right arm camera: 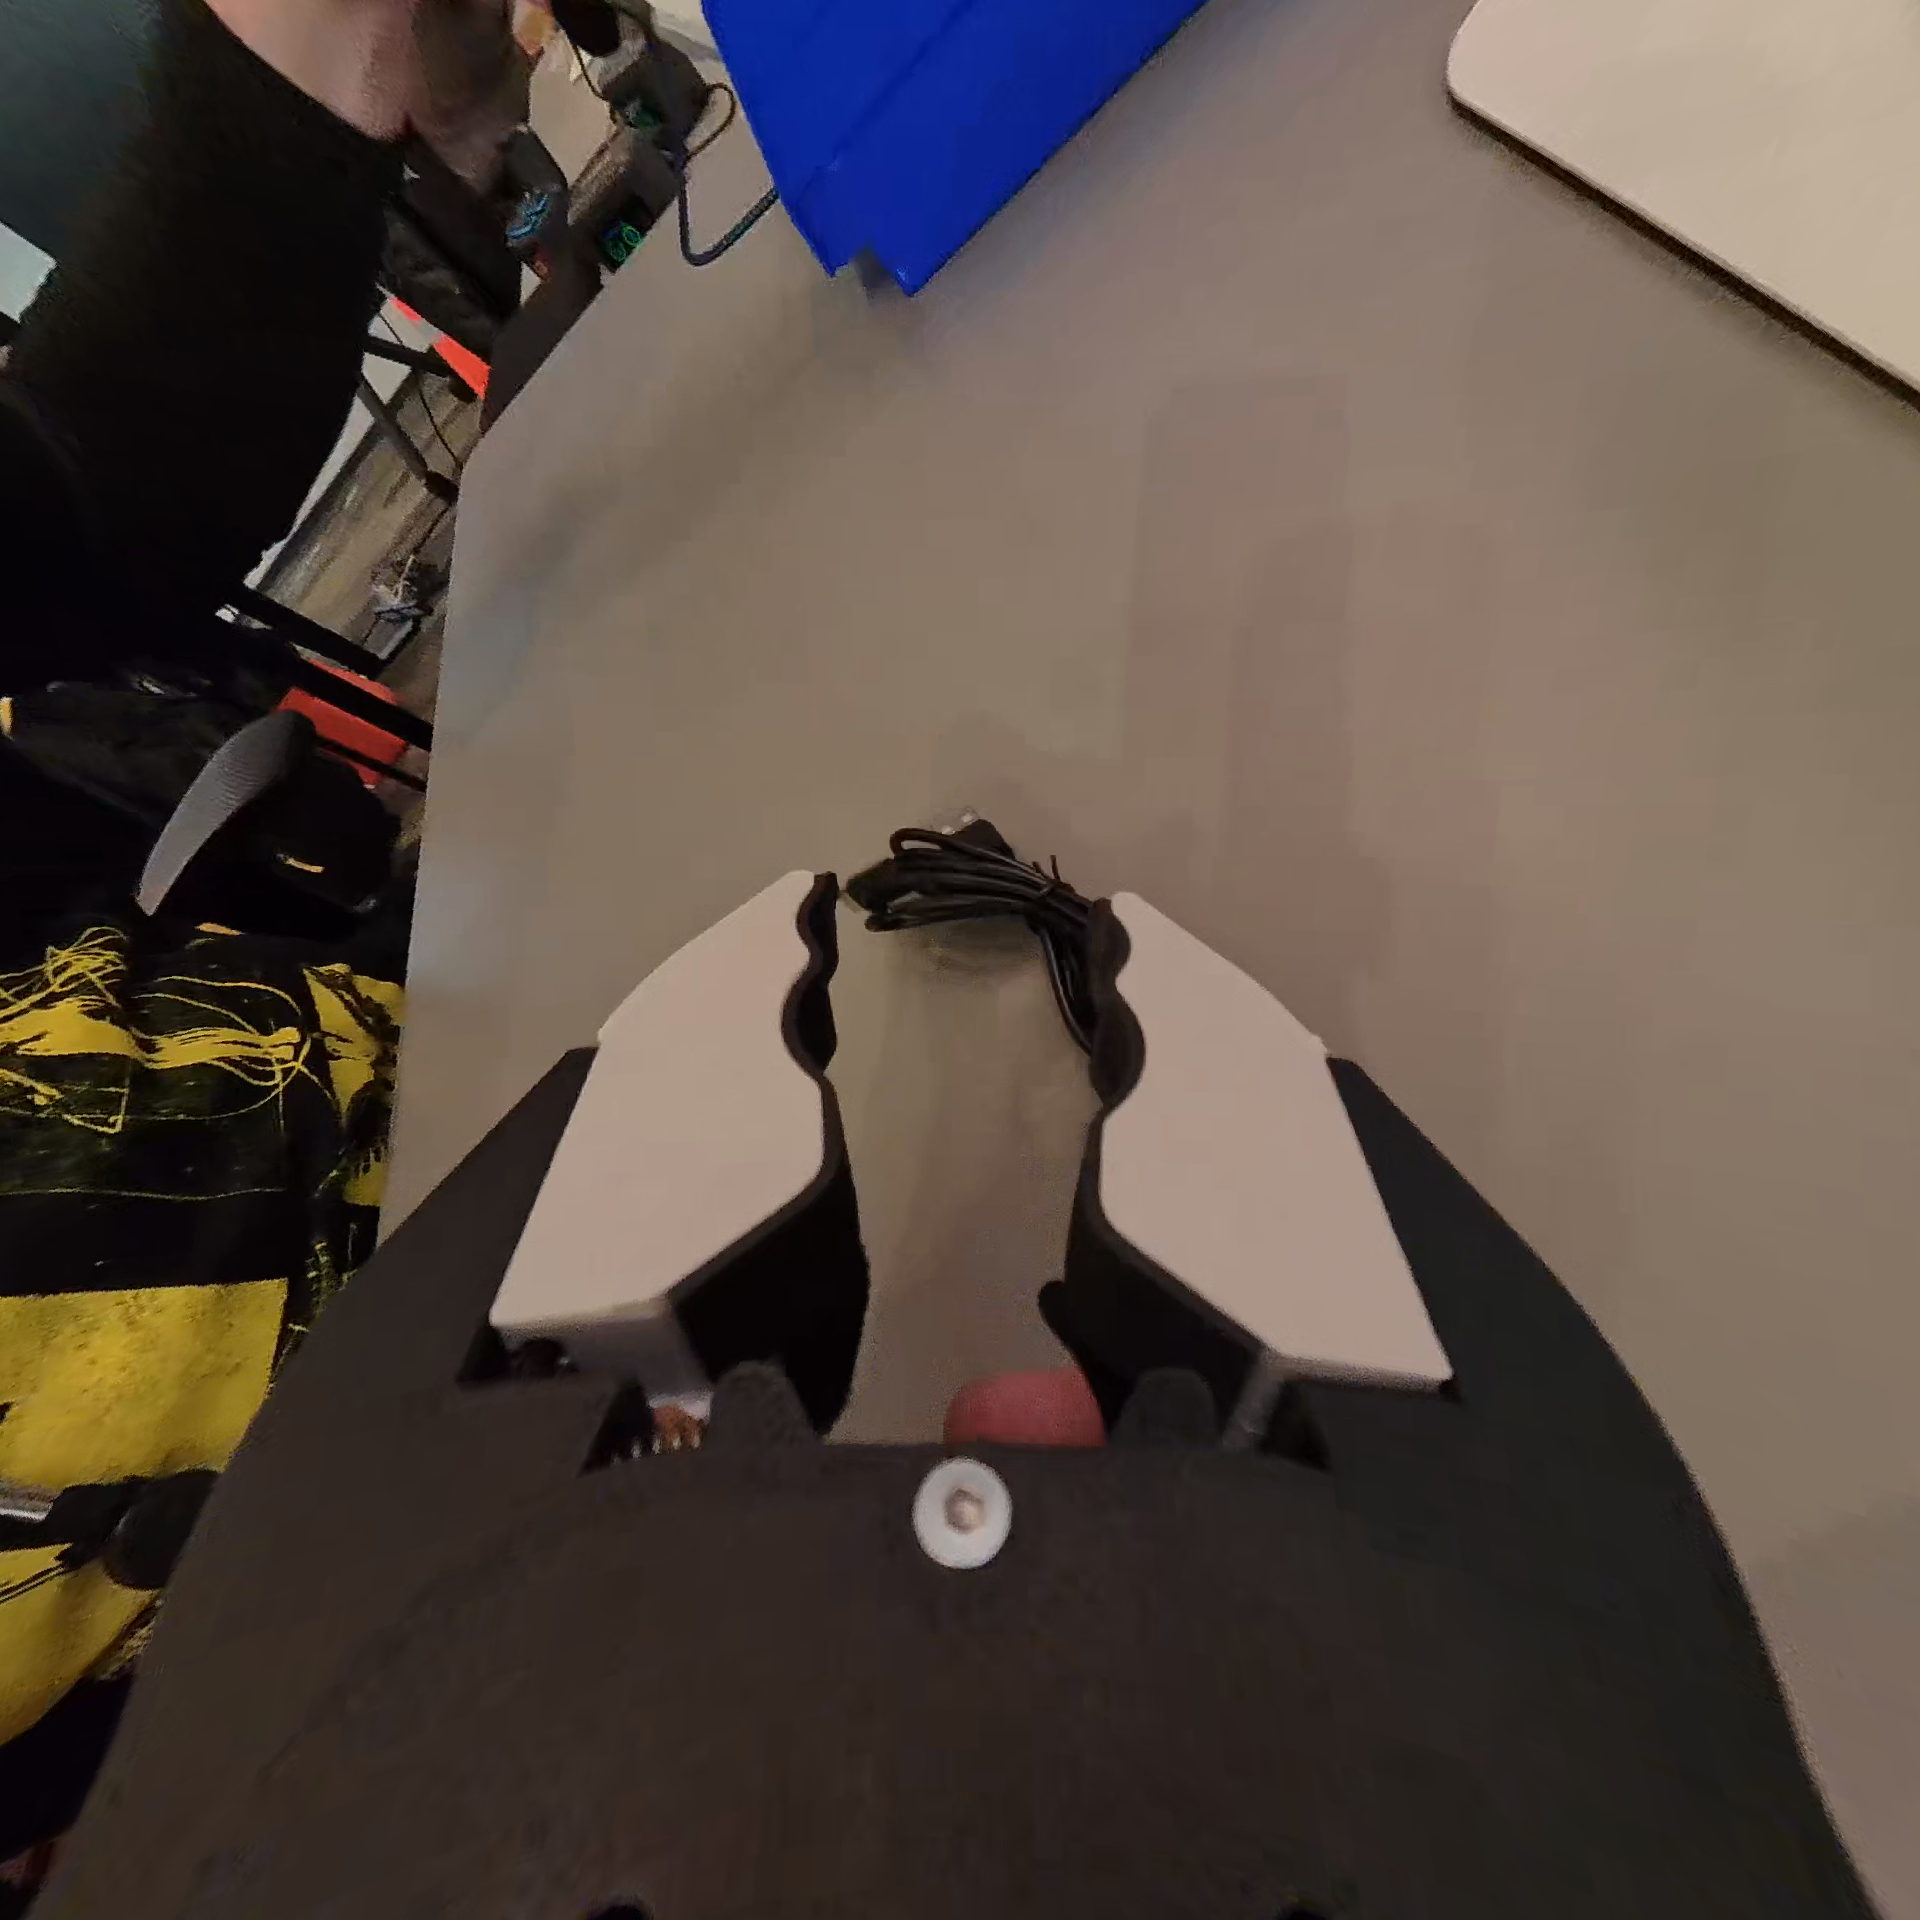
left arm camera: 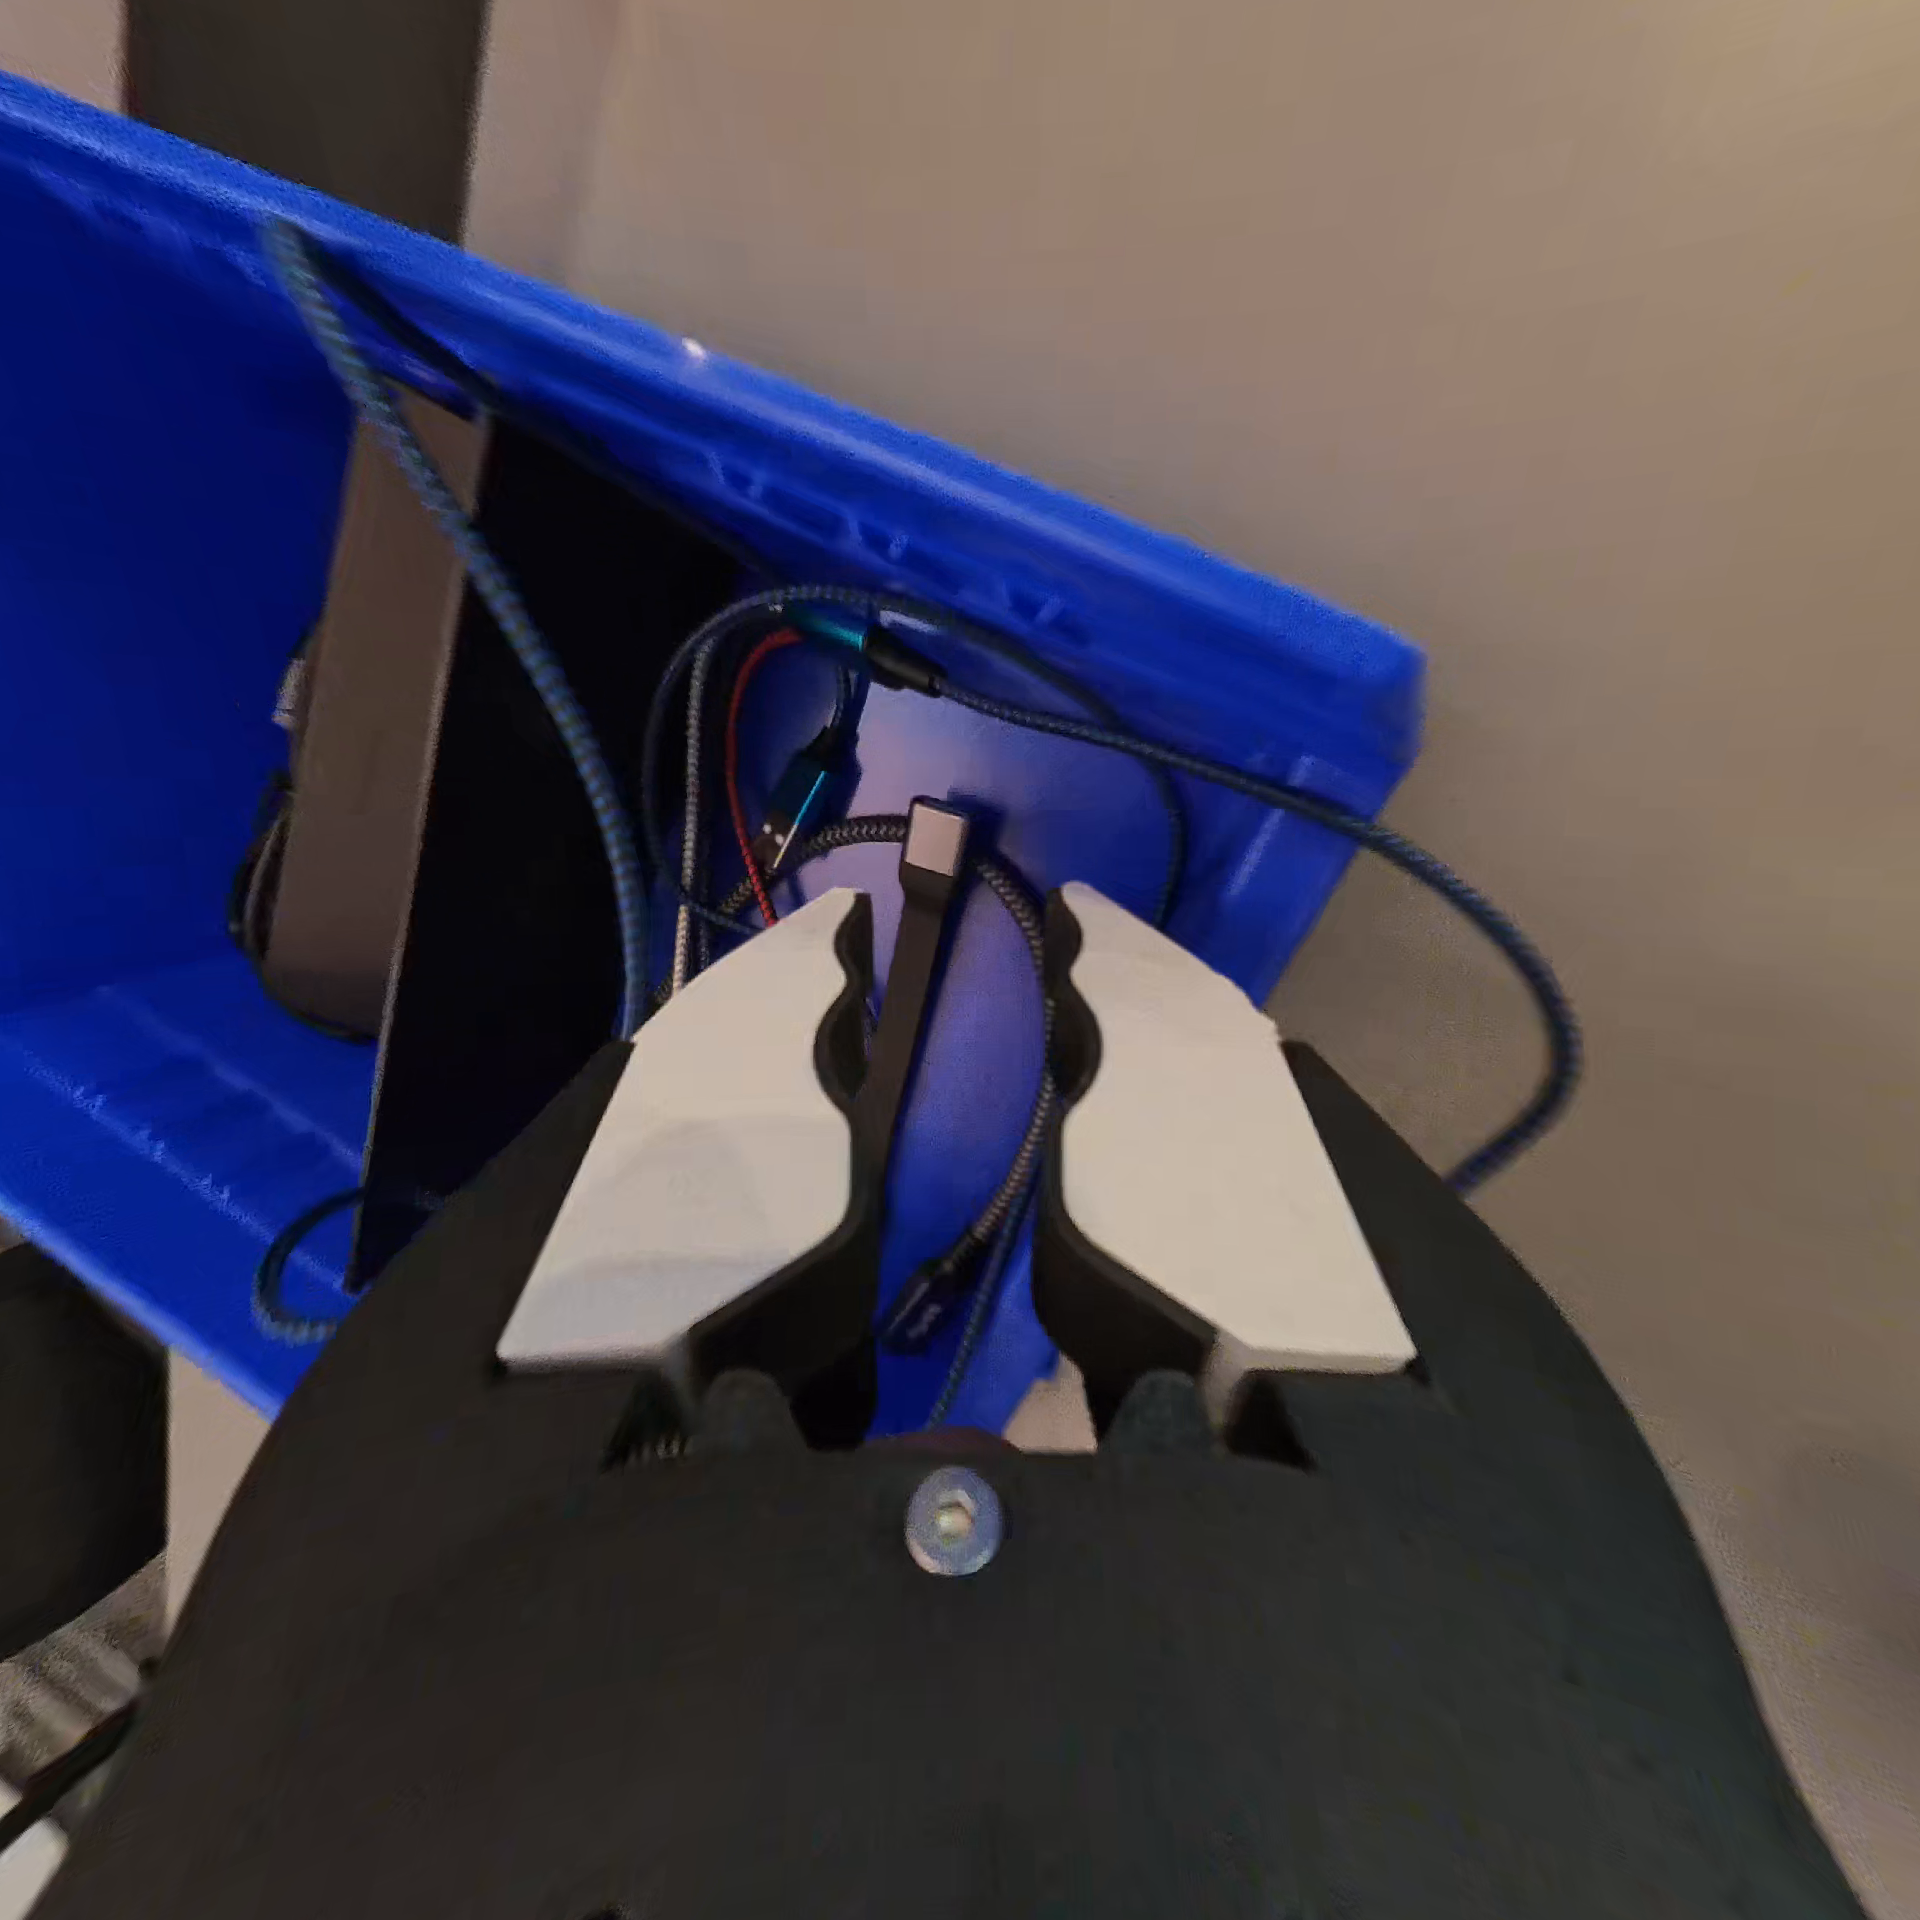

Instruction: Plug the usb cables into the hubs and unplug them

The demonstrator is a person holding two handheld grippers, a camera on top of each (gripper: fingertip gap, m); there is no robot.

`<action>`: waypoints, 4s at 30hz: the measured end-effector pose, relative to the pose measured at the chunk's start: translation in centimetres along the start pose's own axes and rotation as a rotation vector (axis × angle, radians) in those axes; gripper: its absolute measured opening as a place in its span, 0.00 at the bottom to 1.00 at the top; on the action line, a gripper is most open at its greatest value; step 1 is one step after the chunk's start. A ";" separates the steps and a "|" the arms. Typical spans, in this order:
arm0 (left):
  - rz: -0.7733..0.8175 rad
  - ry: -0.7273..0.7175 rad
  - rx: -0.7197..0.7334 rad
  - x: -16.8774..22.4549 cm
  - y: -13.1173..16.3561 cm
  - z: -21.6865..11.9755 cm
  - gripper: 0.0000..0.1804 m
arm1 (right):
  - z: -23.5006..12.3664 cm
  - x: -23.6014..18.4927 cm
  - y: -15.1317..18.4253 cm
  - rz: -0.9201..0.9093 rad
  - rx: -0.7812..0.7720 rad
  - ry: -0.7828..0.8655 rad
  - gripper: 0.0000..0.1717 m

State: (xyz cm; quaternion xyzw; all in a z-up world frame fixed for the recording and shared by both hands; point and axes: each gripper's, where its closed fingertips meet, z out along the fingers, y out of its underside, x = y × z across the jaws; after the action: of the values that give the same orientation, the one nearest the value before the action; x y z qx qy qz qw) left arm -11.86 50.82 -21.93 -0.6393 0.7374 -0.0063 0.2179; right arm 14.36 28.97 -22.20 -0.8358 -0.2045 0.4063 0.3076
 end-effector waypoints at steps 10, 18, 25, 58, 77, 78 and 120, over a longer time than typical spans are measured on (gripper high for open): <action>0.034 0.176 -0.172 0.0 1.4 4.8 0.15 | -0.8 0.2 -1.2 -0.001 0.086 -0.001 0.22; 0.024 0.045 -0.088 -1.6 0.7 4.3 0.10 | -0.9 0.1 -1.5 -0.012 0.100 0.001 0.22; -0.002 -0.197 0.084 -4.2 -2.0 -0.7 0.10 | -1.5 -0.3 -2.7 -0.055 0.162 0.017 0.22; -0.283 -0.007 1.037 12.3 -31.3 -11.2 0.09 | 1.9 -4.9 -8.6 -0.547 0.360 0.434 0.25; -0.336 -0.034 0.976 10.5 -26.3 -11.0 0.14 | 1.0 -3.1 -6.4 -0.507 0.152 0.435 0.01; -0.336 -0.056 0.969 10.1 -25.7 -11.3 0.14 | 0.9 -3.0 -6.0 -0.479 0.130 0.408 0.01; -0.032 -0.102 0.035 -15.2 -3.6 1.0 0.23 | -0.3 1.0 -2.3 -0.191 0.012 0.300 0.16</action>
State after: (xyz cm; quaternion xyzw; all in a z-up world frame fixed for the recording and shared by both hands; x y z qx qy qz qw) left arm -6.83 64.85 -17.08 -0.6465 0.7150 0.0099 0.2660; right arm 14.99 31.14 -21.06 -0.8619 -0.2323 0.2474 0.3768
